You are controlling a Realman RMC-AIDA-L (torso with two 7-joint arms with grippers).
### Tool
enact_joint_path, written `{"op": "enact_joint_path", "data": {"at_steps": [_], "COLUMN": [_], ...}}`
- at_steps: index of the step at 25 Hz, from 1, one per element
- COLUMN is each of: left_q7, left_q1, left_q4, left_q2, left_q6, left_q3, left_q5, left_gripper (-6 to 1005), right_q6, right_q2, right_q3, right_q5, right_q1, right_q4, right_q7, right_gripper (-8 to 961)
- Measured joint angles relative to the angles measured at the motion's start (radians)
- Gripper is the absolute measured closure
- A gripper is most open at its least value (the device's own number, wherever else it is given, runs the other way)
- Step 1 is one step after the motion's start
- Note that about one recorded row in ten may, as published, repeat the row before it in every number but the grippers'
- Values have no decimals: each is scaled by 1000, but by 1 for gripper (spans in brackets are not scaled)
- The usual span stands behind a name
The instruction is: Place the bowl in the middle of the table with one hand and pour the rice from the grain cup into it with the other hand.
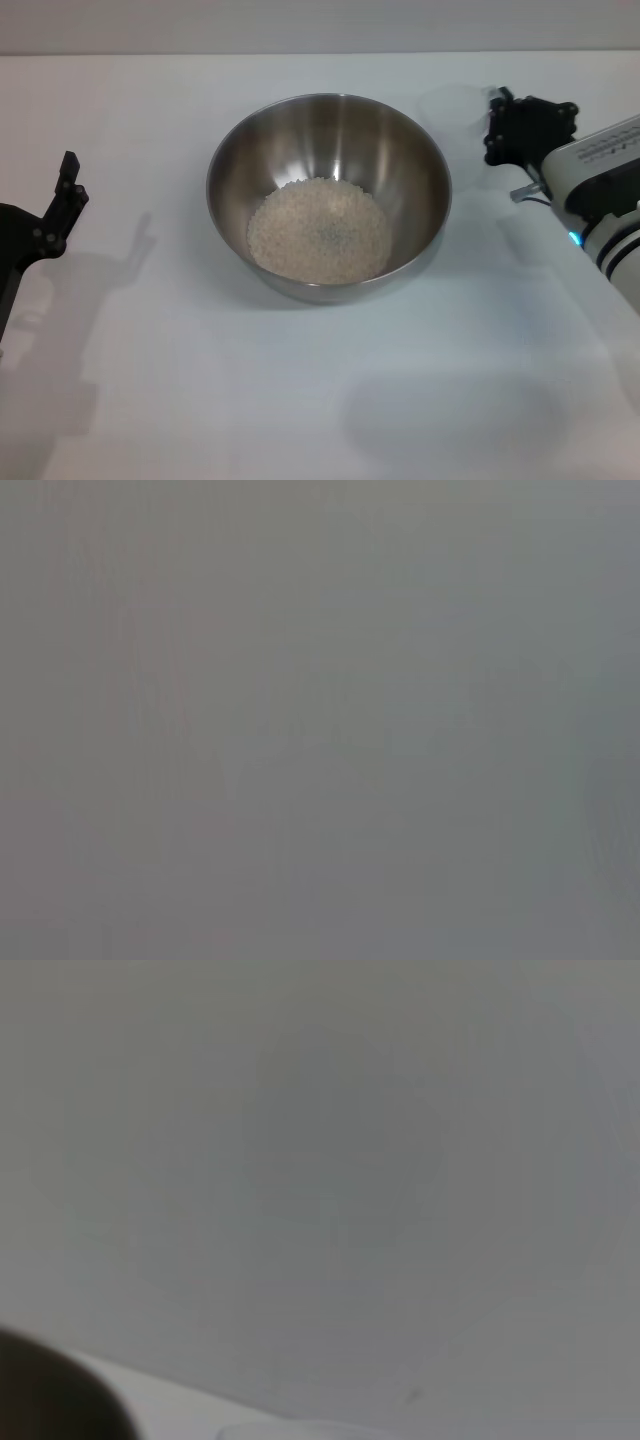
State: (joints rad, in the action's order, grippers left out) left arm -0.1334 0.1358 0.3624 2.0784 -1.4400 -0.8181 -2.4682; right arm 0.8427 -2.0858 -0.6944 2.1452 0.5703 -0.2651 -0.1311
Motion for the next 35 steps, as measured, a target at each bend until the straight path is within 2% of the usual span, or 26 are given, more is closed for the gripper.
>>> {"op": "enact_joint_path", "data": {"at_steps": [6,18,24,30,35], "left_q7": [0,0,0,0,0], "left_q1": [-1,-1,1,9,7], "left_q4": [1,1,-2,-9,-11], "left_q2": [0,0,0,0,-1], "left_q6": [0,0,-1,11,13], "left_q3": [1,0,-3,-3,0], "left_q5": [0,0,0,0,0], "left_gripper": [153,153,153,153,153], "right_q6": [-45,-42,-8,91,245], "right_q2": [-2,-3,-3,-1,0], "right_q3": [0,17,35,72,88], "right_q5": [23,25,26,26,24], "right_q1": [10,-8,-55,-128,-240], "right_q4": [-4,-9,-41,-76,-118], "right_q7": [0,2,1,1,3], "right_gripper": [948,947,735,549,430]}}
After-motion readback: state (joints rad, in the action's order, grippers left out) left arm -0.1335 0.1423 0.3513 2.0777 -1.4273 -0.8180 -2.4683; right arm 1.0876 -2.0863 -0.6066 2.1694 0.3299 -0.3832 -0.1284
